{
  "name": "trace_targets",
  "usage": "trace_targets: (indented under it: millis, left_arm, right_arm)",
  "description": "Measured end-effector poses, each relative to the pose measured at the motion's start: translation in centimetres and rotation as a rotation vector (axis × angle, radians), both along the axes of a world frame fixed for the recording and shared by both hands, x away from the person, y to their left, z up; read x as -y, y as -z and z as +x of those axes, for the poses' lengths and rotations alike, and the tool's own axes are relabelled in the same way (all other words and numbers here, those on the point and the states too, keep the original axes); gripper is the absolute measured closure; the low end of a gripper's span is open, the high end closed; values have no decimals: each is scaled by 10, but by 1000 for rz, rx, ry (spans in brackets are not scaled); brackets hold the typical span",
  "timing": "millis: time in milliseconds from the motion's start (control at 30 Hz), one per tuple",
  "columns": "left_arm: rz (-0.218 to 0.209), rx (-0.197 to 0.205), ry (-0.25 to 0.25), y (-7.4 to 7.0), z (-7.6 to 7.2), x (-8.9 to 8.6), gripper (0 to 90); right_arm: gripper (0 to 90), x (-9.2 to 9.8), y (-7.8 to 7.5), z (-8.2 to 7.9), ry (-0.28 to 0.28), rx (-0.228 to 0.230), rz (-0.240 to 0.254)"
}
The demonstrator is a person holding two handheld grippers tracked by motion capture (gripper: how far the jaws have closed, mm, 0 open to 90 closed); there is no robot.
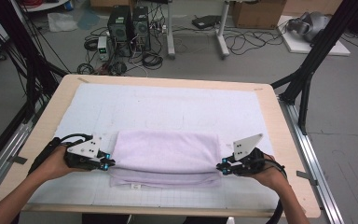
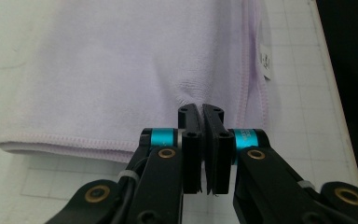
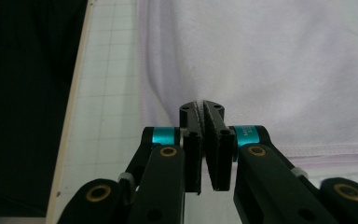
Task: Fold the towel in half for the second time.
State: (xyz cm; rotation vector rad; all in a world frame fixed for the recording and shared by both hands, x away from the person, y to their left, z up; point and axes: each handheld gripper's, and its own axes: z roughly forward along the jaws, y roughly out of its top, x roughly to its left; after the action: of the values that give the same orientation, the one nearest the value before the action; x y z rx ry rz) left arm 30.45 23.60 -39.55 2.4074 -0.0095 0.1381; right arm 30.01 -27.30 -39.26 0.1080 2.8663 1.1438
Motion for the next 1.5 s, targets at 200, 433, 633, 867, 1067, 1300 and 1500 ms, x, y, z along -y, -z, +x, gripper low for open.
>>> trace_targets:
  millis: [200,433,633,867,1067,1300,1500]
  left_arm:
    - [-2,-22,34,6,-9,1,860]
    - [-1,-34,51,10,-17,-3,856]
    - [-6,-47,61,11,-21,-4,853]
    - [-57,-25,-67,8,-11,-11,407]
    - [-124,10,-240,-7,20,-15,264]
    - [-137,21,-302,-14,48,-6,228]
    - [-98,-6,-357,-1,68,0,235]
  right_arm:
    - [865,-1,7,-7,-28,-32,-21]
    - [864,-4,13,-16,-103,-72,-60]
    - [863,1,14,-18,-135,-107,-38]
    - [482,5,16,-16,-47,-127,-21]
    - [355,6,9,7,171,-71,40]
    - [365,-2,1,36,304,-42,73]
    - [419,-11,3,60,423,-7,2]
